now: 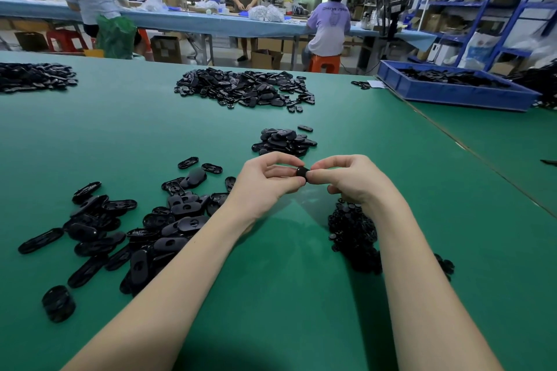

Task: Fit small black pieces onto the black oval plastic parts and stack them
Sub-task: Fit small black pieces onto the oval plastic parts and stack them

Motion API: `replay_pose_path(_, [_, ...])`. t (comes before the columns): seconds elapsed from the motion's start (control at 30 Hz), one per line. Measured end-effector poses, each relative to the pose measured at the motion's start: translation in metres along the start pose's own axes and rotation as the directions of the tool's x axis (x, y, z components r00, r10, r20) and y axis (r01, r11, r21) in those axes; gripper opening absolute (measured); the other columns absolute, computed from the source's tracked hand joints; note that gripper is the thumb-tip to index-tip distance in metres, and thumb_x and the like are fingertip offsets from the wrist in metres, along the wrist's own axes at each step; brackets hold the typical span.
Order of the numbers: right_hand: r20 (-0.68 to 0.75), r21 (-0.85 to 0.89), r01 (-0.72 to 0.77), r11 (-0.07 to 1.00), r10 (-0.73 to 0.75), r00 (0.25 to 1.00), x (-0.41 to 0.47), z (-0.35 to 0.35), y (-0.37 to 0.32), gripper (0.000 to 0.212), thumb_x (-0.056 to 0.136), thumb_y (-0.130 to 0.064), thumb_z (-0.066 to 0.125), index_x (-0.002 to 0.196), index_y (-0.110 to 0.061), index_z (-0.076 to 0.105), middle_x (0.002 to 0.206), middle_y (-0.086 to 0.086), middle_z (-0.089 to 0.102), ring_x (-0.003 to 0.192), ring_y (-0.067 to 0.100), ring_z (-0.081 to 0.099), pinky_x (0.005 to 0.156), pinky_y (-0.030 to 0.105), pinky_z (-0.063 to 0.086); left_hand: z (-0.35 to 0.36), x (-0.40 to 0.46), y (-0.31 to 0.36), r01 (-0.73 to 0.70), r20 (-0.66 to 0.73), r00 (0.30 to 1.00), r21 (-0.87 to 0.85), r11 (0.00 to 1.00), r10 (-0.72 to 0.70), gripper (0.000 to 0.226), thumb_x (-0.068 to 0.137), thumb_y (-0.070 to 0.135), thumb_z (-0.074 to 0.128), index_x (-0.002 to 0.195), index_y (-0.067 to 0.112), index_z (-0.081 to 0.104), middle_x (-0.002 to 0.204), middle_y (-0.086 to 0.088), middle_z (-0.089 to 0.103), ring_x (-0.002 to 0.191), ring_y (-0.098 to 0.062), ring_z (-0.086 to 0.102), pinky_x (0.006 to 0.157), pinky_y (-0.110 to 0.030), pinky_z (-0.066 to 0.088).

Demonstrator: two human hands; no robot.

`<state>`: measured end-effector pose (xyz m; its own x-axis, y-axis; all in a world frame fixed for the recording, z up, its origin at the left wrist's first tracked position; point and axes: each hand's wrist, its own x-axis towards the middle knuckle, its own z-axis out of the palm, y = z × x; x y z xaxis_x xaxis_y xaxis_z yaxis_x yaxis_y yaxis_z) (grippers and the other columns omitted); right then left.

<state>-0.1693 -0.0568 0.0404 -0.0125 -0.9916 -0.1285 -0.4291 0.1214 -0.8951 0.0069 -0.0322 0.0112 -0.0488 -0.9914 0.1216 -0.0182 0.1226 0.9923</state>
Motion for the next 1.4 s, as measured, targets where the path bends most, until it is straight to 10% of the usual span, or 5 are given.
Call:
replay_pose_path(0.27, [0.101, 0.037, -0.018, 0.999, 0.014, 0.995, -0.005, -0.005, 0.006, 0.023, 0.069, -0.045, 0.090, 0.086, -0.032, 0.081, 0.082, -0.010, 0.074, 0.068, 0.008, 0.058, 0.056, 0.025, 0.035, -0.004, -0.002, 0.005, 0.108, 0.091, 0.991, -0.130, 0.986, -0.096, 0.023, 0.085, -0.002, 0.074, 0.104, 0.011, 0.069, 0.098, -0.011, 0.078, 0.091, -0.020, 0.075, 0.076, -0.025, 0.059])
replay_pose_path(1.4, [-0.052, -0.036, 0.173, 0.984, -0.175, 0.983, 0.008, 0.025, 0.011, 0.013, 0.078, -0.030, 0.084, 0.076, -0.022, 0.074, 0.052, -0.021, 0.061, 0.049, -0.006, 0.052, 0.048, 0.006, 0.036, 0.005, 0.001, -0.007, 0.121, -0.207, 0.970, -0.057, 0.991, -0.130, 0.018, 0.086, 0.000, 0.073, 0.092, 0.016, 0.067, 0.075, 0.002, 0.077, 0.076, -0.010, 0.073, 0.086, -0.025, 0.055])
